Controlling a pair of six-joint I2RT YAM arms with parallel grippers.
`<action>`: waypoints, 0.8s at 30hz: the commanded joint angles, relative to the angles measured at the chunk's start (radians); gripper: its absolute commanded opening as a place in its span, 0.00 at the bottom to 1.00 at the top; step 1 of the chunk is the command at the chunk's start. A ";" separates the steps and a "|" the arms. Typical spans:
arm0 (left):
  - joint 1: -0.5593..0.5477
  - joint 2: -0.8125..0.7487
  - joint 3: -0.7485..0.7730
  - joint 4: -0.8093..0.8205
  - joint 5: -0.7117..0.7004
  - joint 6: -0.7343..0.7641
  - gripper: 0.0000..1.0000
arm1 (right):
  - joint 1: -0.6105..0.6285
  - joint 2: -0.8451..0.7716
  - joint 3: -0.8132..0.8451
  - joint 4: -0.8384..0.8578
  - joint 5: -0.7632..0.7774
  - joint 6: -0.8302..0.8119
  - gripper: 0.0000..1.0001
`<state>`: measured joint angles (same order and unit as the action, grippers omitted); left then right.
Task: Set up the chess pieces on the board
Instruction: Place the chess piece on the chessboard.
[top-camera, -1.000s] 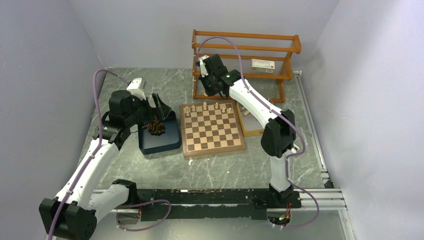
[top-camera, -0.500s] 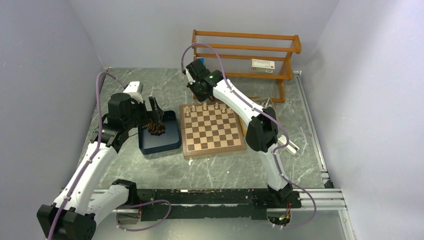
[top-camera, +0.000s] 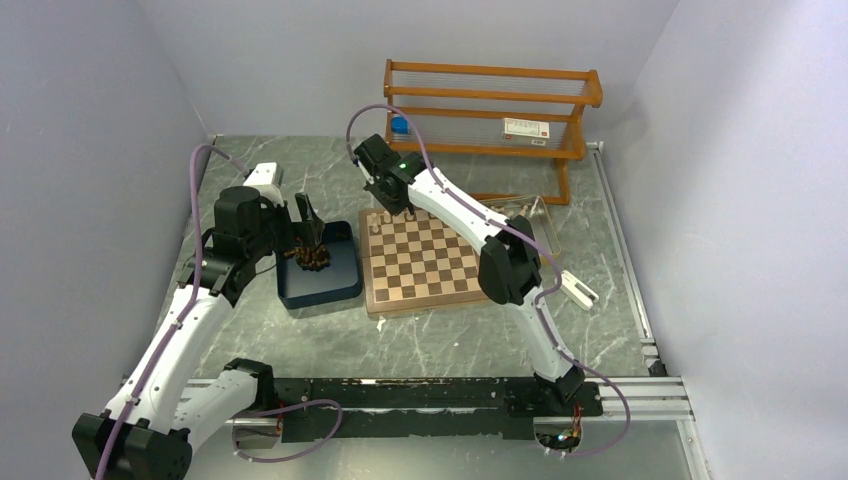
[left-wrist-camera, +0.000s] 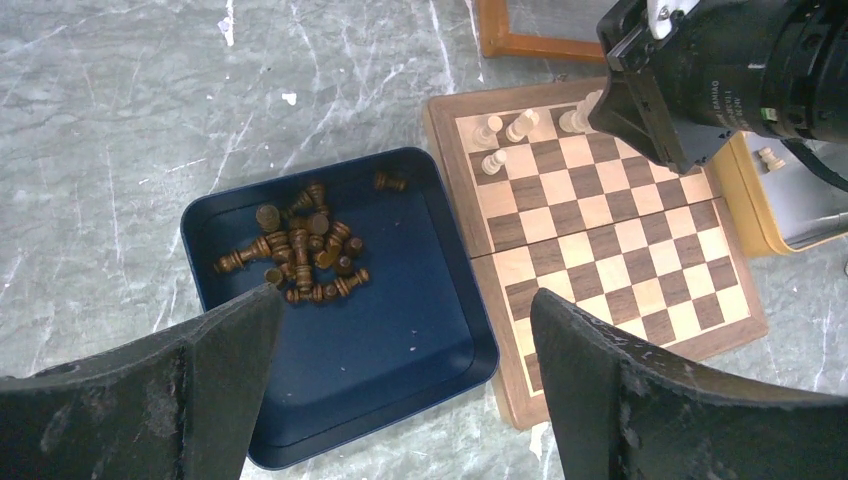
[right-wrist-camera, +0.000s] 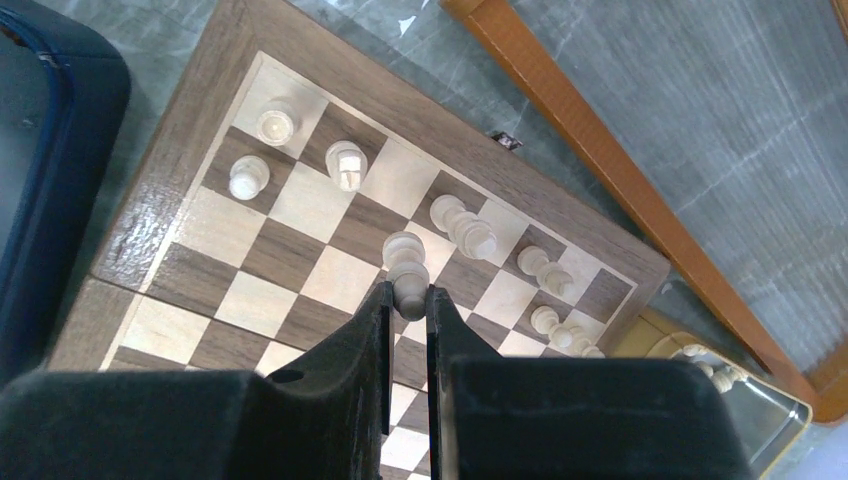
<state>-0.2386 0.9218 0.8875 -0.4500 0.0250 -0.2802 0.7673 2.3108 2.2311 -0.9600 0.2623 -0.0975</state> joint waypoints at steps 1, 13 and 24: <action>-0.005 -0.015 0.030 -0.005 -0.023 0.007 0.98 | 0.005 0.020 0.024 -0.007 0.053 -0.026 0.12; -0.005 -0.014 0.030 -0.001 -0.023 0.003 0.98 | 0.009 0.054 0.021 0.019 0.069 -0.050 0.13; -0.007 -0.012 0.029 -0.001 -0.023 0.004 0.98 | 0.010 0.074 0.025 0.040 0.062 -0.064 0.14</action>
<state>-0.2394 0.9218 0.8875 -0.4507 0.0216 -0.2806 0.7727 2.3550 2.2311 -0.9398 0.3210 -0.1429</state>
